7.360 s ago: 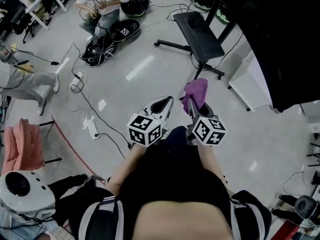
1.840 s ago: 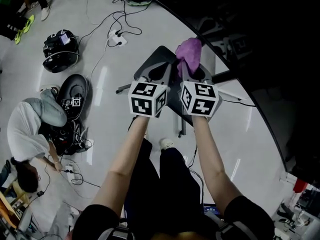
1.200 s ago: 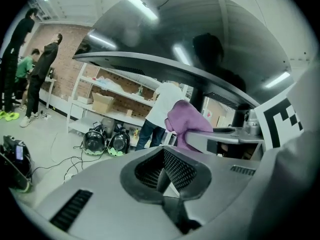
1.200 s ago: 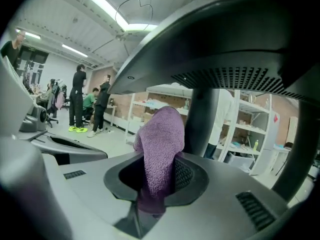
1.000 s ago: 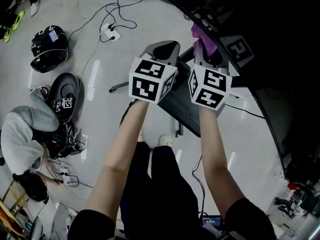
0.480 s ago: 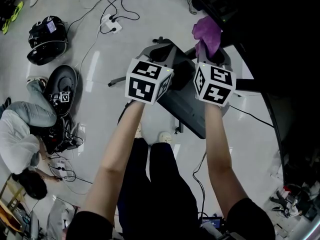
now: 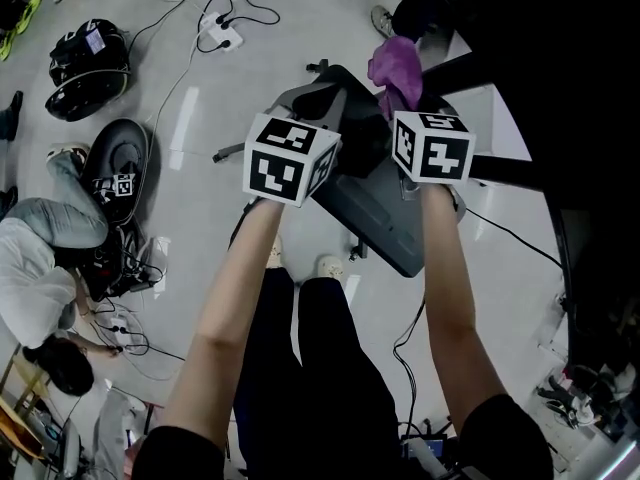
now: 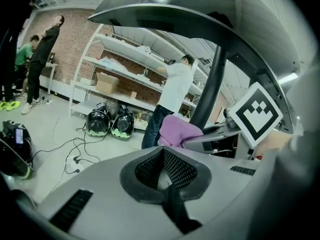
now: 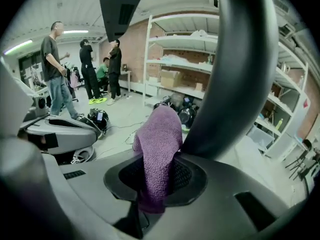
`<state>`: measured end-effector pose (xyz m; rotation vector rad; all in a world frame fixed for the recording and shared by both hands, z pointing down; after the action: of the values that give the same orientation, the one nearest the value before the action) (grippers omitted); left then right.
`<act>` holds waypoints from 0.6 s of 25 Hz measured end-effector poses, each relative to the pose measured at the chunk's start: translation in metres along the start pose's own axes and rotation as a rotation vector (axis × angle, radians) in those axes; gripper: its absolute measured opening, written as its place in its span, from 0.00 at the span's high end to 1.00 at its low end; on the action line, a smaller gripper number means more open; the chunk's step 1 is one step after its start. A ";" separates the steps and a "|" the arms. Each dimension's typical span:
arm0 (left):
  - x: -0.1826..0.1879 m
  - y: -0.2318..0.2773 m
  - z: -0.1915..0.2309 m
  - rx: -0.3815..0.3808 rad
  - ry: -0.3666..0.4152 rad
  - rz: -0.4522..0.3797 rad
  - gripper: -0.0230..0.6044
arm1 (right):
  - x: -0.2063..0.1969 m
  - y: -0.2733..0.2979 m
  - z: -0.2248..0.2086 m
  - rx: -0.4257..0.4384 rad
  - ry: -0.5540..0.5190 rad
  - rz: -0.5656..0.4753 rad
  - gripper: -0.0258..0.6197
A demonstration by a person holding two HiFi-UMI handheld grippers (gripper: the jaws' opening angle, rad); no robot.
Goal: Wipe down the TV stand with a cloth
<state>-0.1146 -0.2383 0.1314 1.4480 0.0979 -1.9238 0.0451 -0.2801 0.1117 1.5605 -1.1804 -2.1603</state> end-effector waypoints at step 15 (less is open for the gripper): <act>-0.011 -0.001 -0.012 0.001 -0.009 0.000 0.96 | -0.011 -0.002 0.007 0.018 -0.109 0.051 0.82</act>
<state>-0.1042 -0.2270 0.1367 1.4399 0.0930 -1.9310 0.0437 -0.2690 0.1190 1.4194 -1.2613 -2.2329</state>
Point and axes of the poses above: the fingertips, and each gripper's own axes: y forward along the fingers, z to its left, x out of its top, the point moved 8 cm from there along -y, backward along the fingers, and after that the axes turned 3 degrees about x, right-handed, at the moved point
